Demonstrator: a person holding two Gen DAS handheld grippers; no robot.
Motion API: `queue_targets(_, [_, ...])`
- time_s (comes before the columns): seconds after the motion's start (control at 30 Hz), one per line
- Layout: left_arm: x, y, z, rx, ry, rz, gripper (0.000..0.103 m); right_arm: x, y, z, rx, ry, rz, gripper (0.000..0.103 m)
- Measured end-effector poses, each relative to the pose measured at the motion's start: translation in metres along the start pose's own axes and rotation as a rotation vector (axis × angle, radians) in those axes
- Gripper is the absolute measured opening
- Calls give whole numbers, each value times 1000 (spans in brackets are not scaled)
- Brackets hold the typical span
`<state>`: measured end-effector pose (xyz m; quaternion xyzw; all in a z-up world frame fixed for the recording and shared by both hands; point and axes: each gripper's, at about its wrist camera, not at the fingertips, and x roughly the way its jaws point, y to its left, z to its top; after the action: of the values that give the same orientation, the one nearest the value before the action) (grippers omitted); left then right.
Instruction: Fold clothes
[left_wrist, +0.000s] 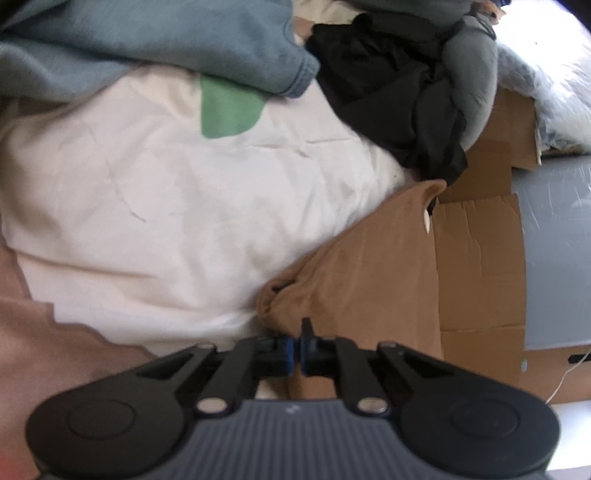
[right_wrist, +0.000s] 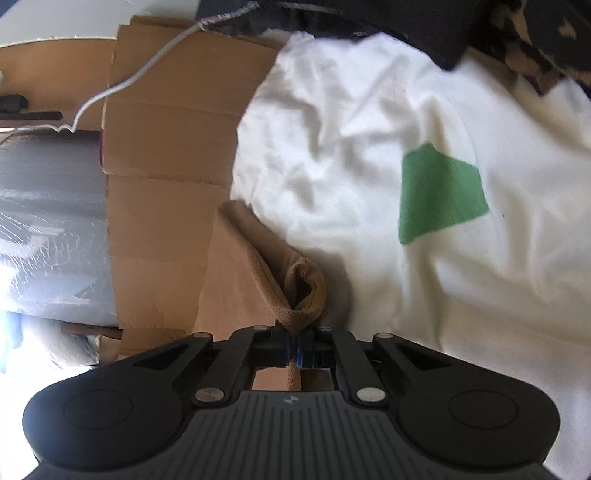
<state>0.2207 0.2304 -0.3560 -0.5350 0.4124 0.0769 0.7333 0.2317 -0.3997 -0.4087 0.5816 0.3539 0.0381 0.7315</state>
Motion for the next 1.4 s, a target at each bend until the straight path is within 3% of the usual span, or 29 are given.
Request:
queue_targets(0.27, [-15, -19, -3, 50, 12, 24, 2, -20, 1, 5, 37, -19, 51, 1])
queue_targets(0.57, [-38, -39, -16, 80, 17, 47, 2, -48, 4, -3, 59, -31, 36, 1])
queue_targets(1.03, [-63, -28, -62, 127, 112, 132, 2, -139, -7, -6, 28, -62, -81, 1])
queue_targets(1.17, [-64, -31, -64, 155, 135, 191, 2, -161, -17, -19, 12, -58, -134, 1])
queue_targets(1.4, [-74, -46, -58, 233, 148, 218, 2, -183, -29, -48, 52, -60, -156, 1])
